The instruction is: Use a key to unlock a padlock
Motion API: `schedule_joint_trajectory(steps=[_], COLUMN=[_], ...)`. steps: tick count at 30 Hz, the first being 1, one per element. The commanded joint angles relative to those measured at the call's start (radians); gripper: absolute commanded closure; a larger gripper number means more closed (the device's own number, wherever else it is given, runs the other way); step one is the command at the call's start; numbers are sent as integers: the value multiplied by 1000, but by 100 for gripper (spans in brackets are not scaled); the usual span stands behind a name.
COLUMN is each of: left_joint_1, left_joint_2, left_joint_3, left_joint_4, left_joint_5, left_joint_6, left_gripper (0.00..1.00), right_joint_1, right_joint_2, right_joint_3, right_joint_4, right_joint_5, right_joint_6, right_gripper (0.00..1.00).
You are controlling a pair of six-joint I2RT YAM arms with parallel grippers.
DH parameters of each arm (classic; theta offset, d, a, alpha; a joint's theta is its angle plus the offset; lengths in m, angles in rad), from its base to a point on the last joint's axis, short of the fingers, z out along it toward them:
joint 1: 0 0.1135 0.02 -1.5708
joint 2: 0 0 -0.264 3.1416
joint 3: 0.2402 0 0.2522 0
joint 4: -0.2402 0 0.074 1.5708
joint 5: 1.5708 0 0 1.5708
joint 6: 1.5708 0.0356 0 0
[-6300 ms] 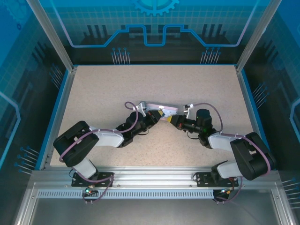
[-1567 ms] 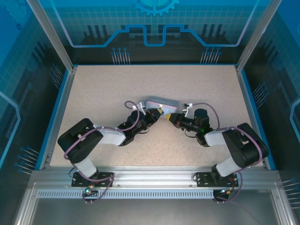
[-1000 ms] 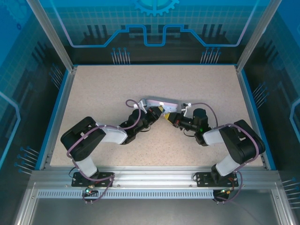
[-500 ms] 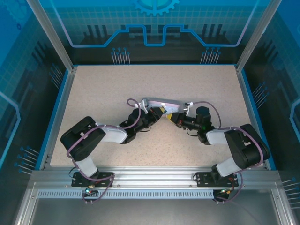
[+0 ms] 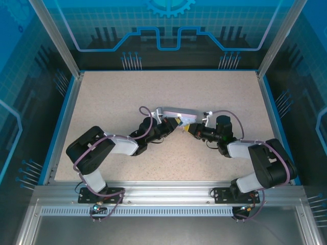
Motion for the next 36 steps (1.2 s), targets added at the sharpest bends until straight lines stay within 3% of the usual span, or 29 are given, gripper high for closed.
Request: schedule_joint_trajectory(steps=[1,15,36], left_joint_1=[-13,-14,-17], left_joint_2=[7,6,28], left_joint_3=[31,21,43], left_joint_4=[61,51,56], left_joint_5=[140,168,104], left_joint_6=[-3,10,18], left_gripper=[100,100,100], right_joint_1=[-36,-62,38], right_joint_2=[-9,-11,-8], right_joint_3=[33,38,-8], right_joint_4=[-7,1,35], right_joint_5=[57,42,98], right_joint_6=[-18,-7,32], right_gripper=[100,100,100])
